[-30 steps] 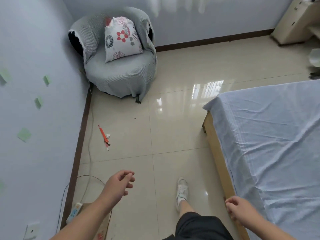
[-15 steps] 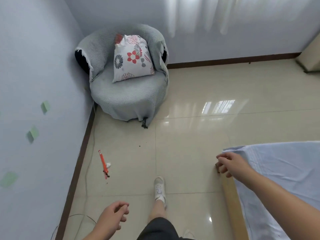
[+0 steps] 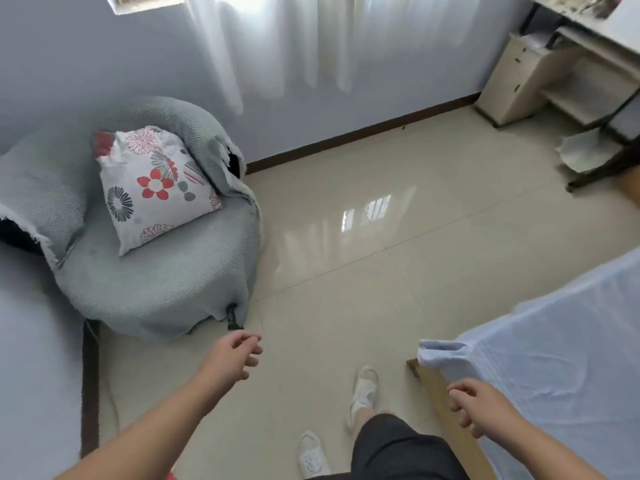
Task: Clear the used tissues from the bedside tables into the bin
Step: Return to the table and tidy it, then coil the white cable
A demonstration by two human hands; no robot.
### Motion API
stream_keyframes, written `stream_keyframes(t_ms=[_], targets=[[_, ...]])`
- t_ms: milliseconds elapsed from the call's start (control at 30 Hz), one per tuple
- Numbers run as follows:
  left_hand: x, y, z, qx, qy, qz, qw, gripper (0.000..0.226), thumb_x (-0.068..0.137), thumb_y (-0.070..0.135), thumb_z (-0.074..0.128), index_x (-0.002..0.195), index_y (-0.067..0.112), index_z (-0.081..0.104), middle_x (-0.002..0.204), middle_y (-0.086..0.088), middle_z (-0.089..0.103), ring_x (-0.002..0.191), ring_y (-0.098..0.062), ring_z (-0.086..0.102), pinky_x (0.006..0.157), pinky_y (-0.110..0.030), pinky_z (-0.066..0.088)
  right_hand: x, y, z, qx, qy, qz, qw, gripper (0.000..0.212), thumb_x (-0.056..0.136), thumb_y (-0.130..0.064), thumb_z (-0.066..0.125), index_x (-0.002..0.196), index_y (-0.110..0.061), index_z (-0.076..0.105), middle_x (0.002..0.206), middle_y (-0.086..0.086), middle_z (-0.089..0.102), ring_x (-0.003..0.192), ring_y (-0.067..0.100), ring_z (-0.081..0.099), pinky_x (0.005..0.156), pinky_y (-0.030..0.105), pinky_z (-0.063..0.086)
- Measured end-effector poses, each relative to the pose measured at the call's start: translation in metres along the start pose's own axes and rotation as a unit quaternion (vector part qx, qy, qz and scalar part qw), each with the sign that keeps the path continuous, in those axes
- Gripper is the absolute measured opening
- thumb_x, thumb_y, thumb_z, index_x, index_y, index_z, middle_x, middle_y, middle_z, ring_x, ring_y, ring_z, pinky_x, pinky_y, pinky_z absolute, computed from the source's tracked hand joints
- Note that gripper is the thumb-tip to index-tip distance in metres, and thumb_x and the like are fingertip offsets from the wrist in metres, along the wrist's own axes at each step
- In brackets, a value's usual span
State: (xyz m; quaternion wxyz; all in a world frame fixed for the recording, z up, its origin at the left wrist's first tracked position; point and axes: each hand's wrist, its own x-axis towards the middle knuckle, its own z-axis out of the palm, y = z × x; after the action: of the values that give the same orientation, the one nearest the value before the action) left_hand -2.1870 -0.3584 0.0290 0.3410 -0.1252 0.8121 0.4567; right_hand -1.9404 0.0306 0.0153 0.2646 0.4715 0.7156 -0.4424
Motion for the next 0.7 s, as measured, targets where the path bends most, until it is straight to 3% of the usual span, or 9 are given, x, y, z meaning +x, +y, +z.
stream_keyframes(t_ms=[233,433,533,633,700], targets=[[0.104,0.127,0.05,0.068,-0.047,0.024,0.996,0.015,0.105,0.023,0.061,0.104,0.022,0.076,0.098,-0.003,0.079,0.078,-0.017,0.069,0.064,-0.031,0.053,0.09,-0.027,-0.051,0.072,0.013,0.051,0.996,0.018,0.094,-0.012,0.057,0.083,-0.008,0.071,0.065,0.005,0.07,0.046,0.02,0.054,0.045,0.026,0.037],[0.141,0.183,0.08,0.123,-0.06,-0.032,0.99,0.012,0.102,0.018,0.066,0.1,0.017,0.077,0.092,-0.006,0.079,0.068,-0.017,0.065,0.054,-0.027,0.048,0.167,-0.121,-0.144,0.105,0.029,0.024,0.994,0.015,0.097,-0.014,0.058,0.094,-0.01,0.072,0.082,0.01,0.071,0.055,0.021,0.056,0.049,0.028,0.039],[0.167,0.218,0.084,0.147,-0.061,-0.035,0.987,0.009,0.099,0.011,0.07,0.098,0.008,0.079,0.087,-0.013,0.08,0.067,-0.023,0.067,0.061,-0.03,0.052,0.187,-0.165,-0.198,0.132,0.072,-0.013,0.989,0.013,0.101,-0.02,0.058,0.102,-0.016,0.071,0.093,0.007,0.074,0.066,0.021,0.063,0.056,0.029,0.044],[0.206,0.261,0.096,0.212,-0.083,-0.023,0.974,0.006,0.095,0.013,0.076,0.092,0.012,0.081,0.08,-0.004,0.083,0.077,-0.023,0.078,0.074,-0.024,0.059,0.205,-0.191,-0.249,0.078,0.118,-0.045,0.989,0.012,0.1,-0.031,0.058,0.107,-0.03,0.068,0.102,-0.008,0.073,0.085,0.014,0.071,0.069,0.028,0.049],[0.24,0.292,0.111,0.229,-0.082,-0.015,0.97,0.007,0.092,0.01,0.078,0.086,0.012,0.082,0.077,-0.003,0.083,0.084,-0.024,0.079,0.084,-0.032,0.059,0.218,-0.201,-0.276,0.097,0.131,-0.042,0.986,0.011,0.1,-0.03,0.059,0.107,-0.031,0.068,0.1,-0.008,0.073,0.082,0.015,0.073,0.069,0.03,0.052]])
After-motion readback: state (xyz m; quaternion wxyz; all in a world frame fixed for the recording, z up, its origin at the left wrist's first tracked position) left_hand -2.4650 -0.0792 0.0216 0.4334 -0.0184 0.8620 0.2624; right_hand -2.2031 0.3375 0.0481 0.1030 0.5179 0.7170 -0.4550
